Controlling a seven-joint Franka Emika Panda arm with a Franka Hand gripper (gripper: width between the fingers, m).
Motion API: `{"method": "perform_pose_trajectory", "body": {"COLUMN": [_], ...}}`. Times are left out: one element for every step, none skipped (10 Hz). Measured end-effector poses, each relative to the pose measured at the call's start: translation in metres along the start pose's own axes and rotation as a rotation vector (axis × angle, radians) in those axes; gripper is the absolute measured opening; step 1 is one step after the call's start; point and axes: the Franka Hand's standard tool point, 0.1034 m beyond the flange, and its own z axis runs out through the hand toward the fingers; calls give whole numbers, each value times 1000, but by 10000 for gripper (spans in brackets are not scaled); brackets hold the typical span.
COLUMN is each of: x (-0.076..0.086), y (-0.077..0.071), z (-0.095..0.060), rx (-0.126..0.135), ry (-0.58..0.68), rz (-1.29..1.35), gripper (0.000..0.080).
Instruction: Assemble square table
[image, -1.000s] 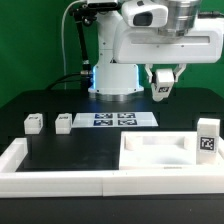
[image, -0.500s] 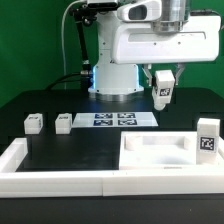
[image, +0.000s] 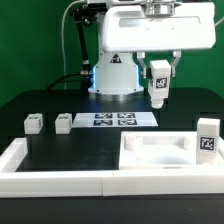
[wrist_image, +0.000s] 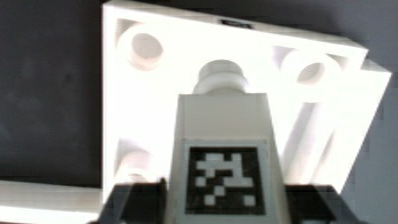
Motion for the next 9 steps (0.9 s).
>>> {"method": "perform_pose_trajectory", "body": {"x": [0, 0, 5, 18, 32, 41, 49, 48, 47], "y": [0, 1, 8, 17, 25, 29, 27, 28, 29], "z": [0, 1, 5, 6, 7, 7, 6, 7, 8], "rx": [0, -1, -5, -6, -8, -12, -14, -16, -20], "ry": [-5, -6, -6, 0, 7, 14, 27, 36, 53], "rz": [0, -2, -42, -51, -58, -74, -69, -73, -74], "gripper": [294, 294, 294, 294, 294, 294, 294, 294, 294]}}
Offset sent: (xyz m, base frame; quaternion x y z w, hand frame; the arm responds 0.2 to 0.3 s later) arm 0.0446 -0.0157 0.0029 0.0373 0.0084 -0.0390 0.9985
